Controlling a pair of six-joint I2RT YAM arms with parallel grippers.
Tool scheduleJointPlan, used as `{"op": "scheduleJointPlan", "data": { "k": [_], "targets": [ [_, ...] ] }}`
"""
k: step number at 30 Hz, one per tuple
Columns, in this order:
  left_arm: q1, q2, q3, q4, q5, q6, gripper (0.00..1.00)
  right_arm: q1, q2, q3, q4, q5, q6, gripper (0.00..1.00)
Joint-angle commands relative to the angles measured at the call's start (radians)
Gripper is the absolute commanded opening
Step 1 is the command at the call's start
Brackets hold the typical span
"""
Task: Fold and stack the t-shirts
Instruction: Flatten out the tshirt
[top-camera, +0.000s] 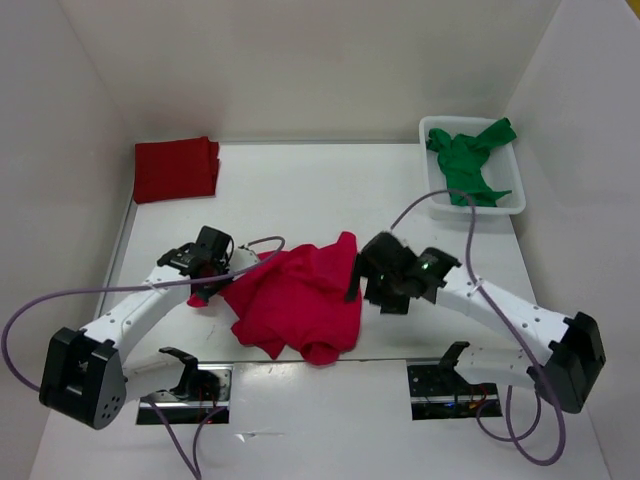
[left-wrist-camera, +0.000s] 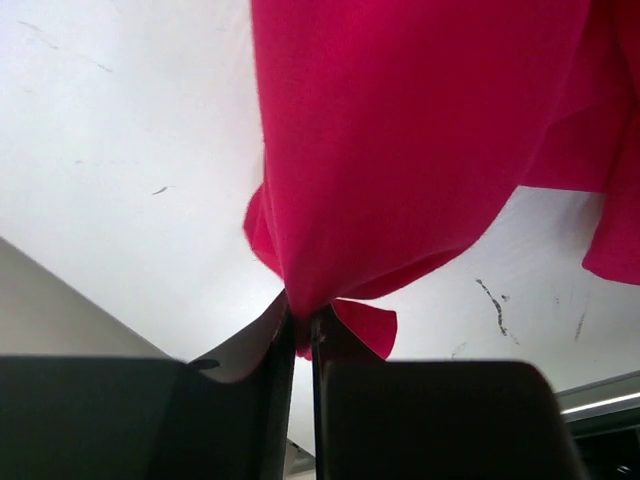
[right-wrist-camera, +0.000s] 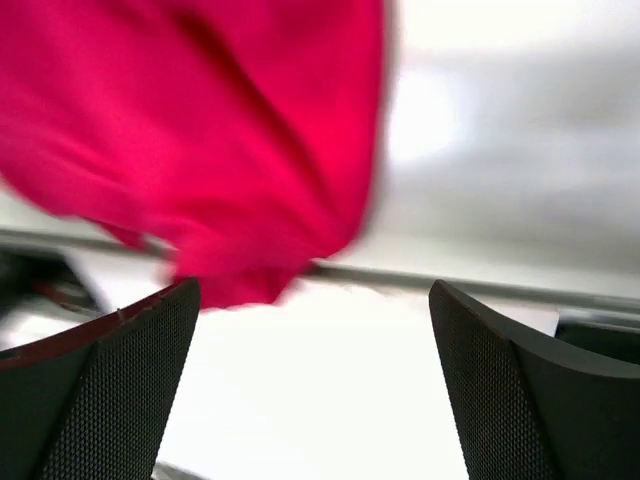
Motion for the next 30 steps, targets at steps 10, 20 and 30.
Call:
{"op": "scheduleJointPlan", "data": {
  "k": [10,20,30],
  "targets": [
    [0.016,0.116,0.068,-0.016,-0.019,-0.022,0.43,-0.377,0.812,0.691,0.197,0.172,-0.404,1.0],
    [0.088,0.235,-0.029,0.058,-0.068,0.042,0.68,-0.402,0.945,0.663,0.245,0.102,-0.425,0.58],
    [0.088,0.415,-0.02,0.124,-0.058,0.071,0.13,-0.402,0.813,0.581,0.231,-0.012,-0.445,0.0]
  ]
}}
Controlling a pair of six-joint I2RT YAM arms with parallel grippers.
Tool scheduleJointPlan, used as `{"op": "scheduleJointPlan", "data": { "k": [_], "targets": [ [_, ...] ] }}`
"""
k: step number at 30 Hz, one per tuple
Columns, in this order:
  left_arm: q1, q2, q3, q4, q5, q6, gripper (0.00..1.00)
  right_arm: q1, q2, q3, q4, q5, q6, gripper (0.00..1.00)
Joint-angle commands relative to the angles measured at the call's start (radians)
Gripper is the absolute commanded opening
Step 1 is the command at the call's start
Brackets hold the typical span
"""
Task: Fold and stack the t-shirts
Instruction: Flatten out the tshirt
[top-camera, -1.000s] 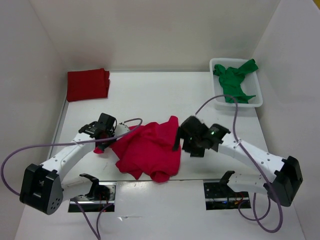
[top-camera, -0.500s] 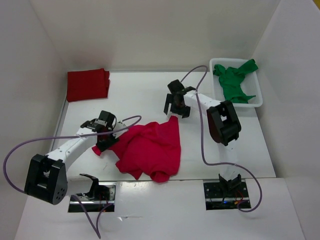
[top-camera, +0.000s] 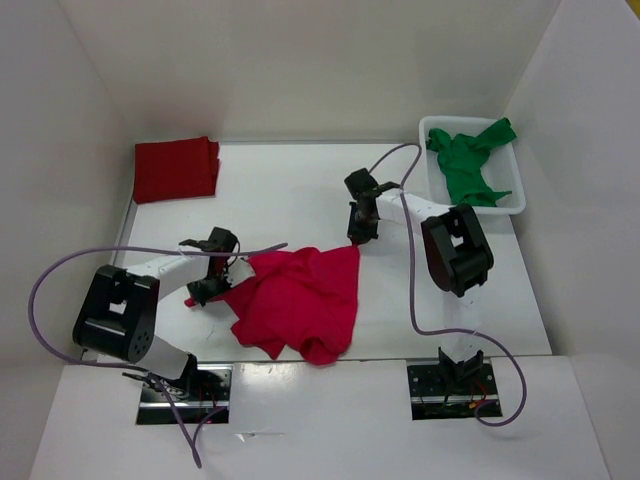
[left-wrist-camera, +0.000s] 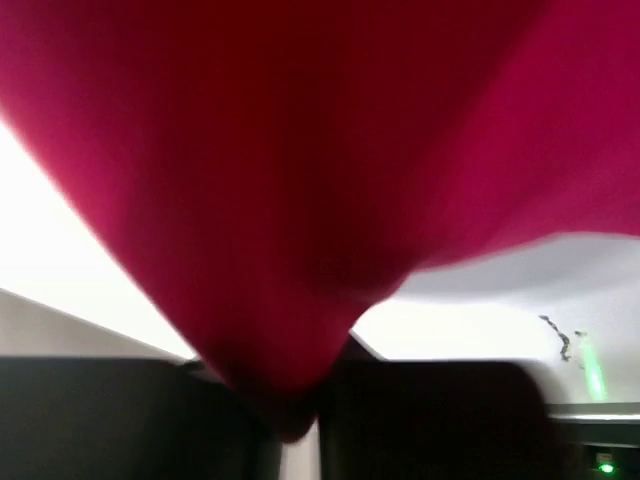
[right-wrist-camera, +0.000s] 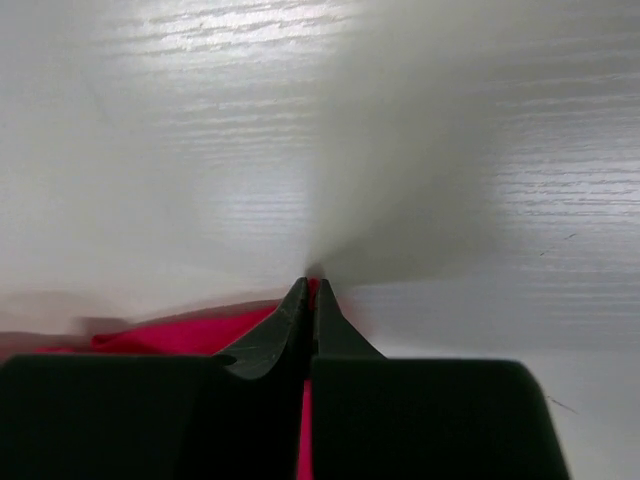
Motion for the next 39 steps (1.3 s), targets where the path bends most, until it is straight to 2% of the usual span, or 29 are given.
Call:
{"op": "scheduleJointPlan", "data": {
  "k": [1,4,6,7,8,9,10,11,13,14,16,18,21,22,24,26,27,29,30,32,33,34,35,36,37,39],
  "targets": [
    [0.021,0.07,-0.016,0.068,0.017,0.005,0.0,0.0,-0.071,0.0,-0.015,-0.059,-0.017,0.0],
    [0.087,0.039,0.117,0.006,0.029,0.005,0.0,-0.01,-0.091,0.121,-0.062,-0.058,-0.061,0.0],
    [0.168,0.007,0.267,-0.04,0.053,0.005,0.0,-0.043,-0.091,0.372,-0.127,-0.009,-0.094,0.0],
    [0.195,-0.005,0.467,-0.086,0.066,0.005,0.0,-0.053,-0.076,0.479,-0.197,0.014,-0.104,0.0],
    [0.218,-0.015,0.575,-0.108,0.08,0.005,0.0,-0.065,-0.061,0.594,-0.236,0.039,-0.105,0.0],
    [0.25,-0.015,0.681,-0.128,0.089,0.005,0.0,-0.086,-0.039,0.87,-0.279,0.09,-0.118,0.0],
    [0.259,-0.002,0.781,-0.152,0.089,0.005,0.0,-0.097,-0.004,1.04,-0.331,0.118,-0.127,0.0],
    [0.259,-0.002,0.95,-0.152,0.089,0.005,0.0,-0.106,0.084,1.395,-0.438,0.147,-0.137,0.0],
    [0.259,0.007,1.082,-0.152,0.089,0.005,0.0,-0.189,0.049,1.454,-0.378,0.053,-0.1,0.0],
    [0.259,0.007,1.134,-0.162,0.089,0.005,0.0,-0.204,0.048,1.568,-0.368,0.042,-0.085,0.0],
    [0.259,0.007,1.231,-0.172,0.089,0.005,0.0,-0.204,0.048,1.655,-0.397,0.066,-0.094,0.0],
    [0.259,0.007,1.231,-0.172,0.089,0.015,0.0,-0.217,-0.028,1.57,-0.397,0.028,-0.103,0.0],
    [0.246,-0.045,1.071,-0.151,0.113,0.039,0.0,-0.205,-0.089,1.444,-0.449,0.028,-0.112,0.0],
    [0.221,-0.06,0.961,-0.142,0.113,0.051,0.0,-0.182,-0.105,1.351,-0.462,0.066,-0.112,0.0],
    [0.212,-0.099,0.848,-0.097,0.098,0.07,0.0,-0.146,-0.16,1.239,-0.483,0.121,-0.112,0.0],
    [0.198,-0.117,0.679,-0.045,0.063,0.094,0.0,-0.087,-0.261,0.989,-0.436,0.215,-0.094,0.0],
    [0.187,-0.133,0.624,-0.031,0.054,0.094,0.0,-0.068,-0.325,0.699,-0.373,0.227,-0.08,0.0],
    [0.169,-0.145,0.461,-0.005,0.044,0.111,0.0,-0.04,-0.477,0.352,-0.185,0.15,0.002,0.0],
    [0.155,-0.145,0.4,0.007,0.022,0.122,0.0,-0.04,-0.602,0.058,-0.04,0.113,0.047,0.0],
    [0.114,-0.154,0.281,0.067,-0.034,0.122,0.0,0.002,-0.672,-0.165,0.038,0.121,0.174,0.0],
    [0.104,-0.145,0.18,0.084,-0.046,0.122,0.0,0.059,-0.724,-0.358,0.067,0.138,0.214,0.0],
    [0.095,-0.145,0.142,0.099,-0.046,0.122,0.0,0.09,-0.738,-0.447,0.102,0.111,0.254,0.0],
    [0.095,-0.127,0.116,0.108,-0.057,0.113,0.0,0.117,-0.738,-0.588,0.177,0.073,0.329,0.06],
    [0.095,-0.117,0.096,0.108,-0.057,0.096,0.0,0.15,-0.738,-0.636,0.204,0.03,0.358,0.23],
    [0.095,-0.108,0.066,0.108,-0.057,0.087,0.0,0.226,-0.716,-0.664,0.204,0.002,0.391,0.6],
    [0.095,-0.094,0.041,0.108,-0.057,0.077,0.0,0.304,-0.682,-0.669,0.151,0.014,0.448,0.72]
  ]
}}
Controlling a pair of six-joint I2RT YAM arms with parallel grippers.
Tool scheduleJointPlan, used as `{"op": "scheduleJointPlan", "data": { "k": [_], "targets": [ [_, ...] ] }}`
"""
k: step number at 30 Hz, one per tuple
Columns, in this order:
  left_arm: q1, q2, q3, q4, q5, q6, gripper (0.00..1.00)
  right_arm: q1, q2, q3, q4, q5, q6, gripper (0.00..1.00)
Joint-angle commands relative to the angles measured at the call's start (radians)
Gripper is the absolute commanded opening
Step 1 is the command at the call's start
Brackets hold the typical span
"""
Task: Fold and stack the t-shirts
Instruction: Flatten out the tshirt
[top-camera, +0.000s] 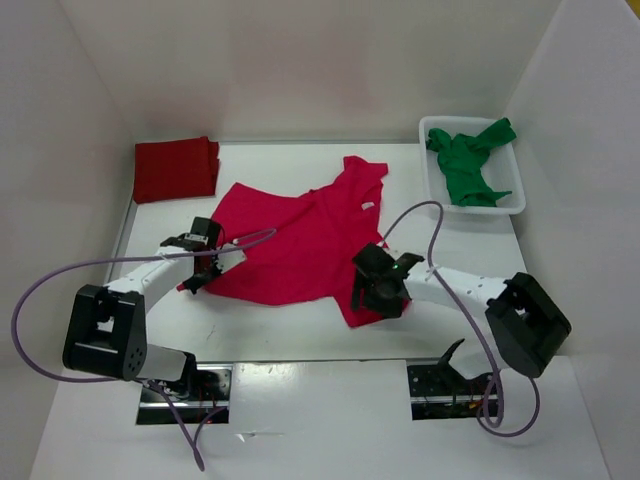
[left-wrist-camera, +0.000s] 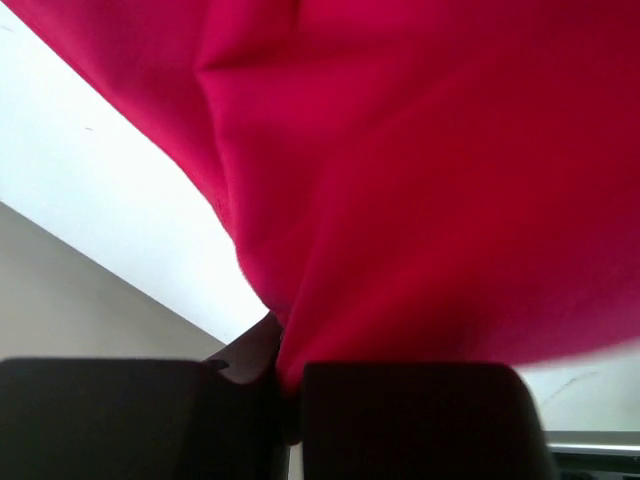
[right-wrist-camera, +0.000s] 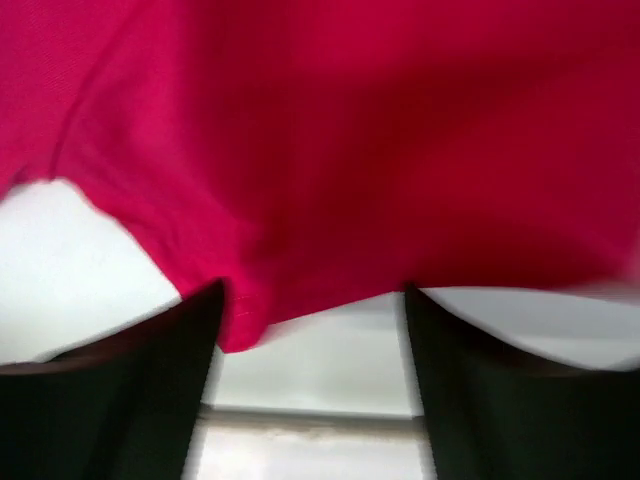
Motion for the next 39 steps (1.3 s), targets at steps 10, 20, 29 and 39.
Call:
{"op": "scheduleJointPlan", "data": {
  "k": [10,20,29,39],
  "targets": [
    [0.013,-0.006,-0.093,0.055,-0.067,-0.058,0.0,-0.059,-0.277,0.105,-0.099,0.263,0.187,0.86],
    [0.035,-0.016,-0.121,0.064,-0.078,-0.112,0.0,-0.096,0.057,0.006,-0.102,0.204,0.257,1.0],
    [0.134,-0.077,-0.093,0.088,-0.128,-0.052,0.0,-0.086,0.093,0.038,-0.168,0.235,0.336,1.0],
    [0.412,0.081,0.002,0.145,-0.042,0.009,0.0,0.18,0.045,0.136,-0.402,0.198,0.484,1.0]
  ]
}}
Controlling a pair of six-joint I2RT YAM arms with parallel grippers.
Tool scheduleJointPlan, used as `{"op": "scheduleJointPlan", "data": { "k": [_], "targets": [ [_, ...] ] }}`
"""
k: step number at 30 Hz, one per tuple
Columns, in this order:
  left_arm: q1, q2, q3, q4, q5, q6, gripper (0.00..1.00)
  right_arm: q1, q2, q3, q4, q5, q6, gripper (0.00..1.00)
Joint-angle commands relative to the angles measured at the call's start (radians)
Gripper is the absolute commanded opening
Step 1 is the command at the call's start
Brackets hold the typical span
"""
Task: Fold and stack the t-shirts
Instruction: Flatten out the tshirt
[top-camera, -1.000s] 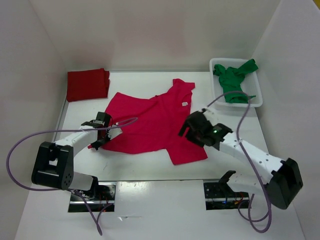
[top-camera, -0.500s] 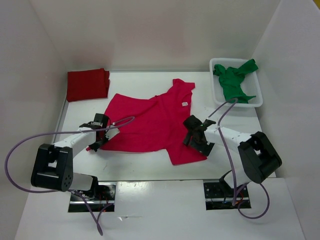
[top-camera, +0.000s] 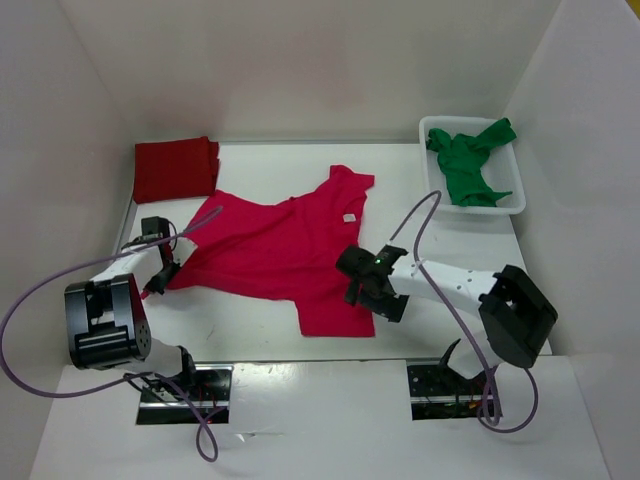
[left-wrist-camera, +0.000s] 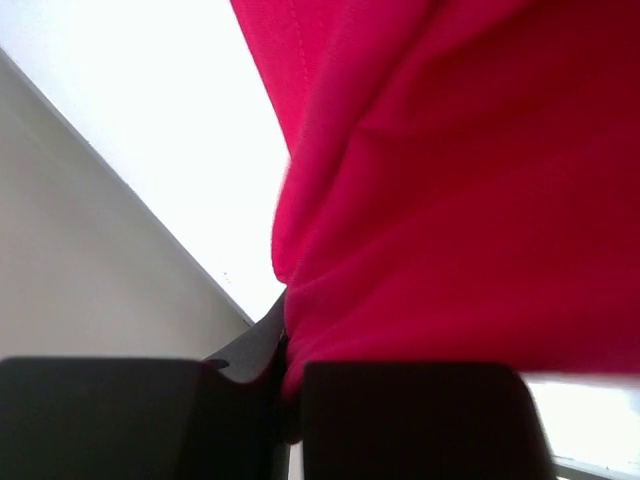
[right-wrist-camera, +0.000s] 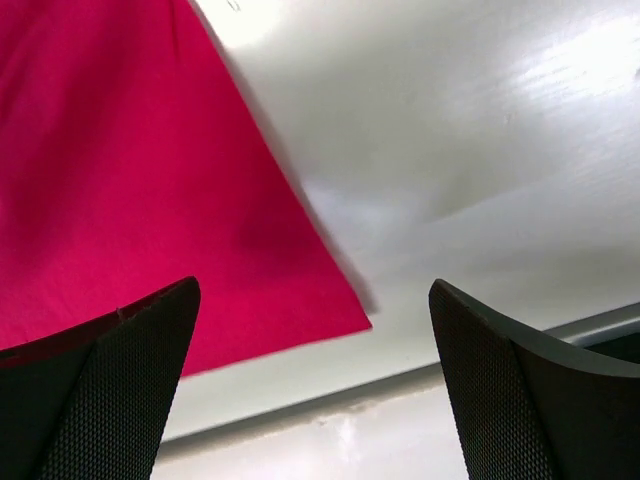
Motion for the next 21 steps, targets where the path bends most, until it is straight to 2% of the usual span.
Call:
{"op": "scheduleJointPlan", "data": {
  "k": [1,2,4,5,8,10,13,17,18,21],
  "targets": [
    [0.026,0.038,0.039,0.022,0.026,0.028,0.0,0.023,-0.07,-0.06,-0.046,-0.036,0.094,1.0],
    [0.035,0.048,0.065,0.022,0.043,0.037,0.0,0.023,-0.08,-0.101,0.019,-0.109,0.073,1.0],
    [0.036,0.061,0.083,-0.016,0.084,0.038,0.0,0.05,-0.081,-0.102,0.15,-0.158,0.038,1.0],
    [0.036,0.061,0.083,-0.017,0.095,0.038,0.0,0.093,-0.058,-0.074,0.15,-0.158,0.038,1.0],
    [0.036,0.061,0.083,-0.026,0.095,0.047,0.0,0.106,0.054,-0.068,0.093,-0.167,0.048,1.0],
    [0.036,0.061,0.071,-0.017,0.095,0.047,0.0,0.135,0.079,-0.115,0.183,-0.193,0.048,1.0],
    [0.036,0.051,0.059,-0.017,0.095,0.047,0.0,0.144,0.106,-0.126,0.236,-0.224,0.038,0.9],
    [0.036,0.04,0.05,-0.026,0.104,0.047,0.0,0.122,0.134,-0.161,0.263,-0.207,0.013,0.27],
    [0.036,0.04,0.05,-0.038,0.104,0.047,0.0,0.112,0.122,-0.161,0.263,-0.184,0.013,0.02],
    [0.036,0.019,0.05,-0.072,0.136,0.071,0.04,0.084,0.087,-0.161,0.251,-0.161,-0.016,0.0]
  ]
}}
